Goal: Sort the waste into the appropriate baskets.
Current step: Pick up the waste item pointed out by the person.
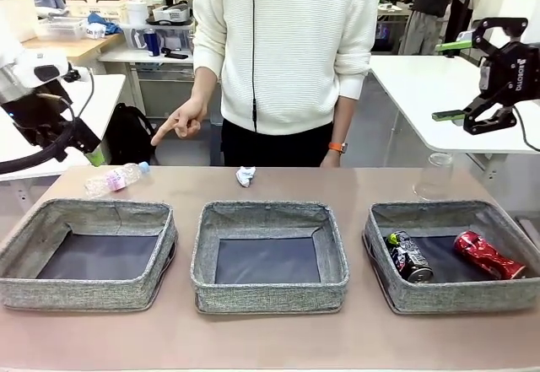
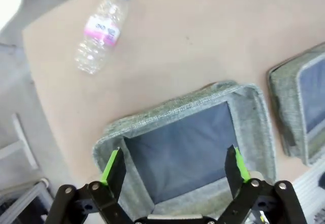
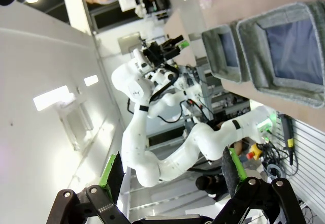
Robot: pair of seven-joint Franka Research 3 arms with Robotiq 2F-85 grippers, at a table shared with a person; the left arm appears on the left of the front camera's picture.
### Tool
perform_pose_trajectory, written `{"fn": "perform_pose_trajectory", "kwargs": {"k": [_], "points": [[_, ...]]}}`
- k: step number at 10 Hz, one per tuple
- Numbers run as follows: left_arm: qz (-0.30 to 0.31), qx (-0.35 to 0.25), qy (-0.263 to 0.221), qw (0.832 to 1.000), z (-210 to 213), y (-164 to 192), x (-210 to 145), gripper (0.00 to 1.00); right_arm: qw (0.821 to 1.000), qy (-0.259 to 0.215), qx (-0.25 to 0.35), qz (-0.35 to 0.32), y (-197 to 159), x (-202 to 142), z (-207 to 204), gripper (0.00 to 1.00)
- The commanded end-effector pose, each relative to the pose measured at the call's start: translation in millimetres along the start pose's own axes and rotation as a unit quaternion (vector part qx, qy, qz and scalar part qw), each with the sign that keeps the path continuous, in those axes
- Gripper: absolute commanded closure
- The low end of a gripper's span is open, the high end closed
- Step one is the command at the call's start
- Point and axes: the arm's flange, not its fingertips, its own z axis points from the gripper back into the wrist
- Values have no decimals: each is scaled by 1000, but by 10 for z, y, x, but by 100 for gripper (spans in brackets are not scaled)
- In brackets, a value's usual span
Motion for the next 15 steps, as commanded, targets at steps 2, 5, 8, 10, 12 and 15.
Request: {"fn": "perform_pose_trajectory", "kwargs": {"k": [2,5,8,10,12,15], "points": [[-105,72,-2,992,-171,179,442,0,1000,2,7,-6,55,0,-8,0],[-201,82,28,976,-610,606,950,0,1000,2,7,-6,55,0,-8,0],[-243,48,50,968,-1050,784,1156,0,1000,2,7,-6,55,0,-8,0],[-245,42,62,967,-1318,927,1247,0,1000,2,7,-6,55,0,-8,0],[-247,24,82,965,-1585,1073,1306,0,1000,2,7,-6,55,0,-8,0],[-250,9,73,965,-1883,1188,1373,0,1000,2,7,-6,55,0,-8,0]]}}
